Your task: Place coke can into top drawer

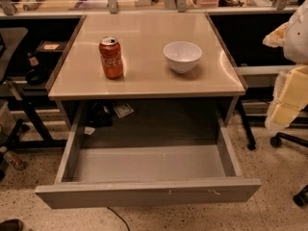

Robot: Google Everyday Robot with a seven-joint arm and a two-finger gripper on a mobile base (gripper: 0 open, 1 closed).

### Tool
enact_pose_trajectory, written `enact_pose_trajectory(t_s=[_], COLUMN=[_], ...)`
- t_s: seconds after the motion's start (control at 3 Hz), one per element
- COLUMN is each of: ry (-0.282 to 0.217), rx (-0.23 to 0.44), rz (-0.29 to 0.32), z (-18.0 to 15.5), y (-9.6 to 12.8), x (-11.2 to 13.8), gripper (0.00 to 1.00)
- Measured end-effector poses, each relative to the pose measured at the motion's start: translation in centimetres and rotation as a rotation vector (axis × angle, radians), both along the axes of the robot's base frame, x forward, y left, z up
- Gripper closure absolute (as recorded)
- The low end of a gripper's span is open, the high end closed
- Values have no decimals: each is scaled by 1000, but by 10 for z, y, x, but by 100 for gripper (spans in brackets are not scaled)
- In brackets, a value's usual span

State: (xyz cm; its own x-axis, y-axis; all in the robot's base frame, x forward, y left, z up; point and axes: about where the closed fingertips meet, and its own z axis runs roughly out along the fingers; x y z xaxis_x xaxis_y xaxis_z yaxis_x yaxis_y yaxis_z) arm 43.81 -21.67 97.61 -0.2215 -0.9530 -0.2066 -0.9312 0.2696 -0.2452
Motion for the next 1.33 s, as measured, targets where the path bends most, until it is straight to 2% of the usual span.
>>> enact_pose_trajectory(t_s=[0.67, 1.0, 1.33], ry=[-16, -39, -36], rx=[23, 74, 132], rz=[-6, 27, 77], z=[1, 2, -3], y=[7, 36, 69], x=[7, 28, 48], gripper=[0, 0, 0])
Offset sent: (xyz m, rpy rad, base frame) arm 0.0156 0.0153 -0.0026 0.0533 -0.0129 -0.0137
